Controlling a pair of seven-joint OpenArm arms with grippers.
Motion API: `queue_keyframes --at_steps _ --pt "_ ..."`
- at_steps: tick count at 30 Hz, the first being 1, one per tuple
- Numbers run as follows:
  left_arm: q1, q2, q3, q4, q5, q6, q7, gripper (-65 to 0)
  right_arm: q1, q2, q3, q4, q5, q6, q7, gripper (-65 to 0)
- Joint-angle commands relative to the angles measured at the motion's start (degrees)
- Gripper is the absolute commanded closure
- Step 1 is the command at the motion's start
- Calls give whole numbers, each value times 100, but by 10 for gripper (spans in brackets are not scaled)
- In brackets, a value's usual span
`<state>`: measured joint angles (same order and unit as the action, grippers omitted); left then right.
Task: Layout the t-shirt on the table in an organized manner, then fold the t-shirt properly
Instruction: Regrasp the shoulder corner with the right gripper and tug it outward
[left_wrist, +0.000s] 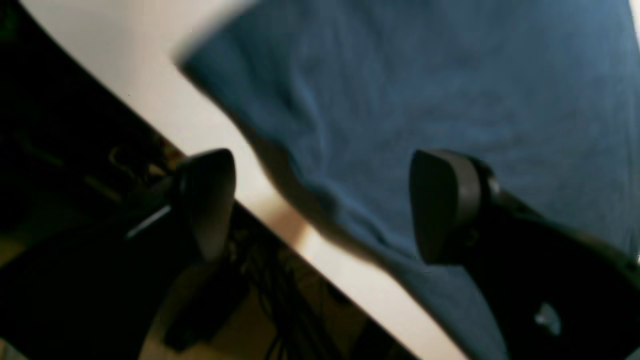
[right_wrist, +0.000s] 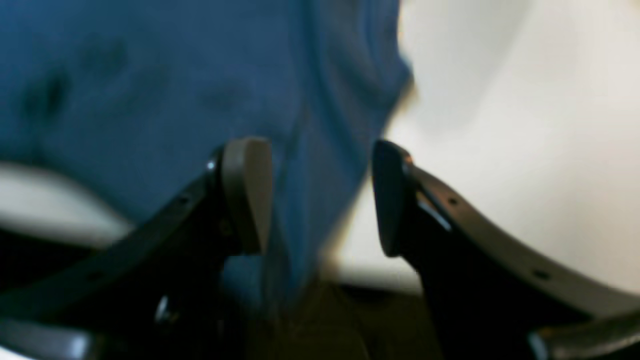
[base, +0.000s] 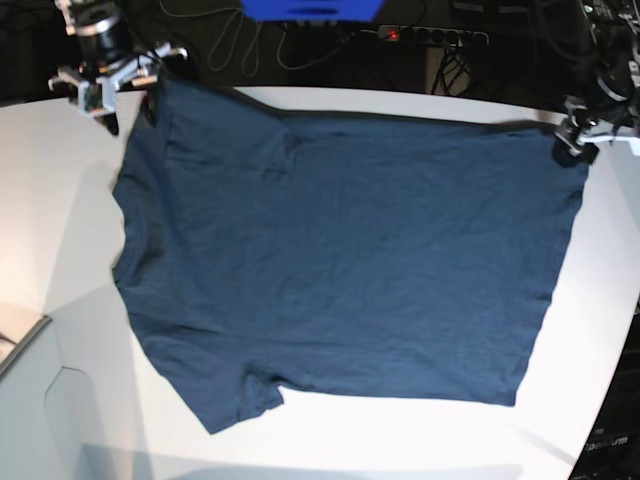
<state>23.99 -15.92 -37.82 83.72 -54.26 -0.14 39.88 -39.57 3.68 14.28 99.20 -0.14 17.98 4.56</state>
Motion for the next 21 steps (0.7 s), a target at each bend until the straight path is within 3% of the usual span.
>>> queue_keyframes --at_steps 1,5,7,11,21 --pt "-3 -82 -64 142 -99 -17 -71 -526 173 41 27 -25 36 35 103 -330" --pt "-21 -82 -204 186 -64 -17 -71 -526 1060 5 44 -394 27 950 -601 -349" --pt "-38 -91 -213 160 -55 -17 -71 -526 1421 5 44 -597 19 1196 -1111 -353" --pt "-38 -100 -213 142 -55 -17 -115 -526 1931 5 53 -1010 19 1284 -1832 -356" --pt "-144 -100 -213 133 -47 -17 -115 -526 2239 41 44 -1784 19 1284 -1884 -351"
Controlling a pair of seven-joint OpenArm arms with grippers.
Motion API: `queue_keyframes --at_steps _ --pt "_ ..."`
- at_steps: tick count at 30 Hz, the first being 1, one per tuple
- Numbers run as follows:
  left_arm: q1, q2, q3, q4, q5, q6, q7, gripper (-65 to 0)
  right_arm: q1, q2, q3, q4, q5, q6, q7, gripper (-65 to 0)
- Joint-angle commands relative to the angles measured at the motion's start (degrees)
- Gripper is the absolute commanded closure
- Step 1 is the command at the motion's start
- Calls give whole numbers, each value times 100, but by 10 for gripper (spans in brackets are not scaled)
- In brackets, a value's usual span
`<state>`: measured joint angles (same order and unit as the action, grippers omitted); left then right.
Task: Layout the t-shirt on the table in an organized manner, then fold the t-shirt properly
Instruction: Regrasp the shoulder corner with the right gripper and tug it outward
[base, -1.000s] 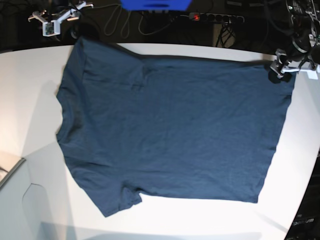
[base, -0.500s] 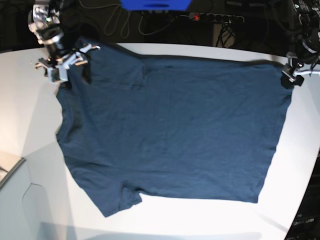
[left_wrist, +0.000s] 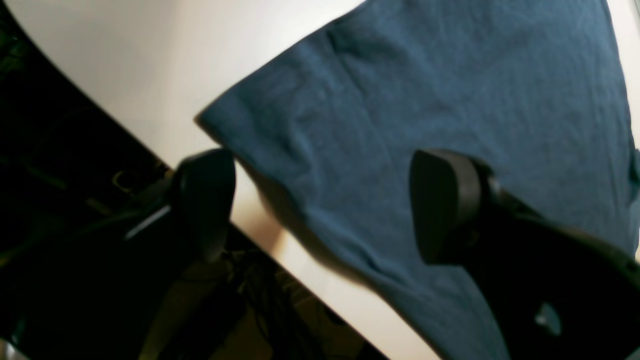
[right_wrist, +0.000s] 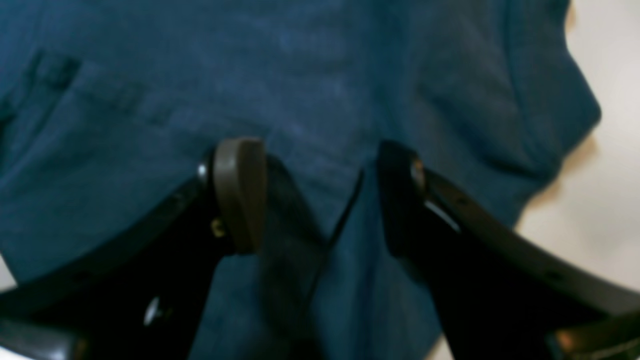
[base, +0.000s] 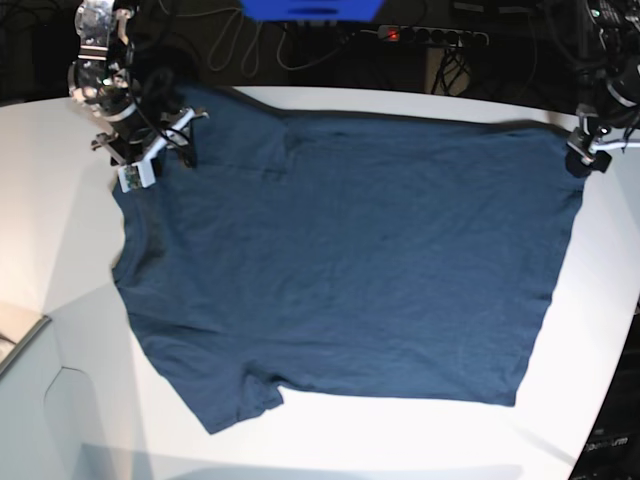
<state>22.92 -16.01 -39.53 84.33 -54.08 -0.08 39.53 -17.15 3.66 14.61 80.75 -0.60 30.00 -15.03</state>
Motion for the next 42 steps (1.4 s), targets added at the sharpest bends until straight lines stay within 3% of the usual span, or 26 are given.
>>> queue_keyframes --at_steps 1,3,12,23,35,42 --pt "-37 -91 -43 72 -64 -23 -89 -526 -13 43 11 61 65 81 74 -349" --pt "-72 -91 -43 72 -64 -23 -80 -526 -39 34 11 88 65 81 83 -320" --pt "-72 -82 -43 72 -64 -23 -89 -526 -83 8 38 474 65 81 57 0" --pt "-72 -82 -34 72 -64 -23 -89 -526 -690 -10 20 1424 65 73 65 0" --pt "-72 -82 -34 72 -64 -23 -80 -526 -760 -160 29 1380 65 81 39 0" --pt "-46 -82 -34 72 -64 -23 -72 -526 -769 -160 20 1371 65 81 30 -112"
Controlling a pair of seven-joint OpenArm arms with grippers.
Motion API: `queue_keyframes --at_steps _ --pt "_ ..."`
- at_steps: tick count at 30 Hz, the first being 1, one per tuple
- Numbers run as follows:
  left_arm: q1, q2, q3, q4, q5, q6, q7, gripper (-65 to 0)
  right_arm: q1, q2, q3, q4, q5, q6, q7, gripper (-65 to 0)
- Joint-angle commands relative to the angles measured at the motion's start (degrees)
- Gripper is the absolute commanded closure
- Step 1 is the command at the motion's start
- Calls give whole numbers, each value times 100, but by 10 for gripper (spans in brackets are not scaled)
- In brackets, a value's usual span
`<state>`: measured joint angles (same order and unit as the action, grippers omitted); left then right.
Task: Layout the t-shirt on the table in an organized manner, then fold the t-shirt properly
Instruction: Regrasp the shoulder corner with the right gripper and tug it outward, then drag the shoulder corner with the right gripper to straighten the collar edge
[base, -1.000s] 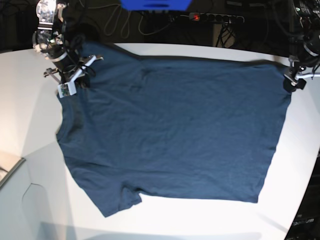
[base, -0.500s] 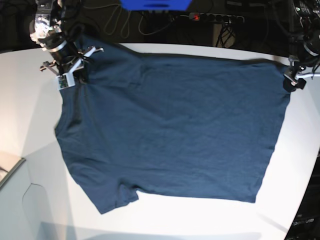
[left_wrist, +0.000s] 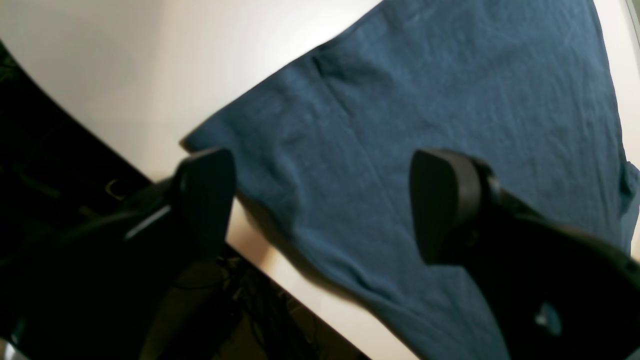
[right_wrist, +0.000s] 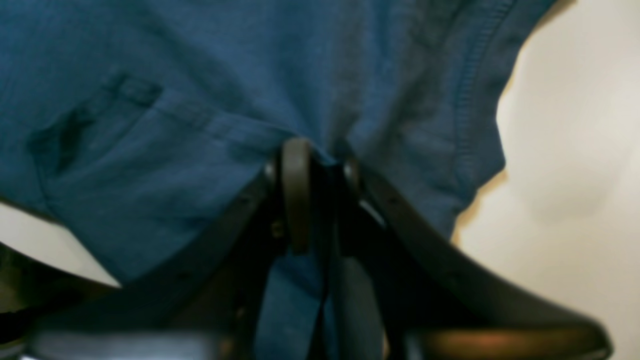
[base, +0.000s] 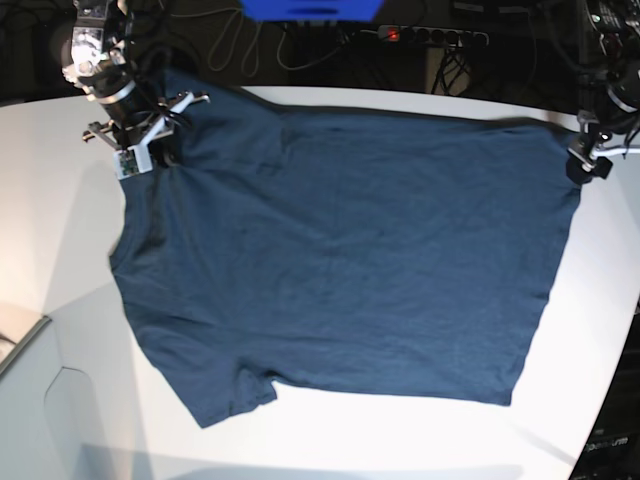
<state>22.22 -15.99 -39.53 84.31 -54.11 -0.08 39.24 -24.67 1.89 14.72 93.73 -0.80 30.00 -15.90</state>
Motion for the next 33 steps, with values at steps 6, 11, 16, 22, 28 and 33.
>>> queue_keyframes --at_steps 6,11,16,22,28,33 --pt "33 -85 -34 74 -62 -23 -43 -526 -96 9 0 73 93 90 126 -126" --pt "42 -85 -34 74 -62 -23 -43 -526 -166 9 -8 73 93 90 118 -51" --pt "51 -85 -34 74 -62 -23 -43 -526 -175 9 -8 73 93 90 118 0" --pt "51 -85 -34 74 -62 -23 -34 -526 -360 9 0 231 93 90 162 0" --pt "51 -85 -34 74 -62 -23 -26 -526 -878 -141 -8 820 93 90 170 0" --pt "51 -129 -34 74 -62 -23 -52 -526 -1476 -150 -307 1268 102 662 144 0"
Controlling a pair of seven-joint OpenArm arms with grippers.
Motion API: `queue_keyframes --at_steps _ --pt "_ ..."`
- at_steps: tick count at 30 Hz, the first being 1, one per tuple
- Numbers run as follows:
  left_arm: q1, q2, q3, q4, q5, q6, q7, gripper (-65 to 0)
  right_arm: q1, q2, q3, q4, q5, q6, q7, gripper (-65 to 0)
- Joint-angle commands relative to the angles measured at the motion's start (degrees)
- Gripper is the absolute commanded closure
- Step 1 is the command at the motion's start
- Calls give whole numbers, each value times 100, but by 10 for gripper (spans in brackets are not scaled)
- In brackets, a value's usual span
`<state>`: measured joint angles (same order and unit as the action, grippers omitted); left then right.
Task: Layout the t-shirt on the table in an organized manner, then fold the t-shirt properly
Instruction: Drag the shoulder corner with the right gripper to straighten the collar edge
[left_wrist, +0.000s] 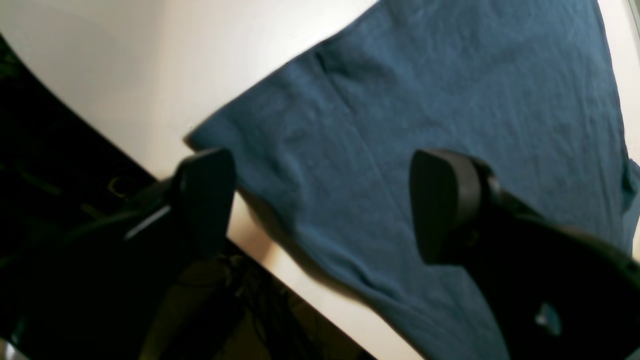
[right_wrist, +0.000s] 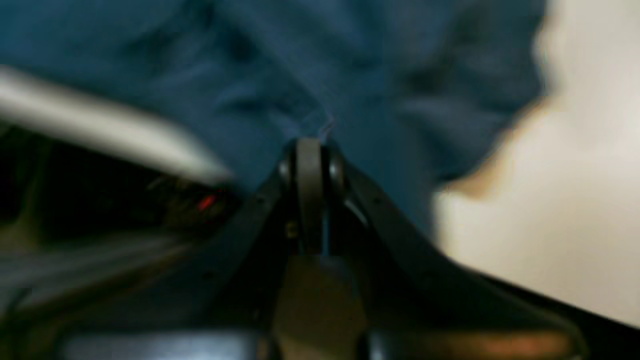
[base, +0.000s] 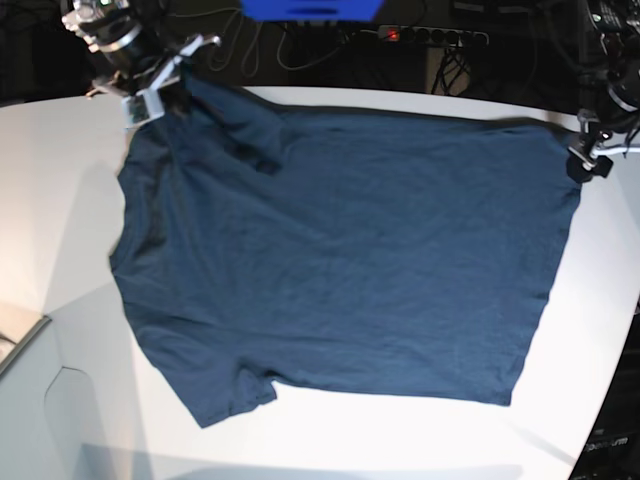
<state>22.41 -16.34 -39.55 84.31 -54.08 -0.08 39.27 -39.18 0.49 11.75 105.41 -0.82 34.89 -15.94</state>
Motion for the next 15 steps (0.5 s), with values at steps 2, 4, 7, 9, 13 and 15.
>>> queue_keyframes --at_steps 2,4,7,9,13,15 --pt "5 -102 -41 74 -64 -23 -63 -526 -315 8 -283 207 95 511 140 0" --pt "-22 -138 -164 74 -64 -23 -54 -526 -570 52 -581 216 86 511 140 0" --pt "-136 -129 -287 101 -64 -23 -19 -526 -772 237 -880 207 86 511 131 0" --pt "-197 -138 -339 92 -64 -23 -10 -526 -851 439 -1012 207 86 511 131 0" --pt "-303 -138 -436 83 -64 -23 -10 -526 -816 694 -995 -57 78 511 113 0" --pt "-303 -138 -436 83 -64 -23 -10 -526 -799 905 -995 -286 78 511 113 0"
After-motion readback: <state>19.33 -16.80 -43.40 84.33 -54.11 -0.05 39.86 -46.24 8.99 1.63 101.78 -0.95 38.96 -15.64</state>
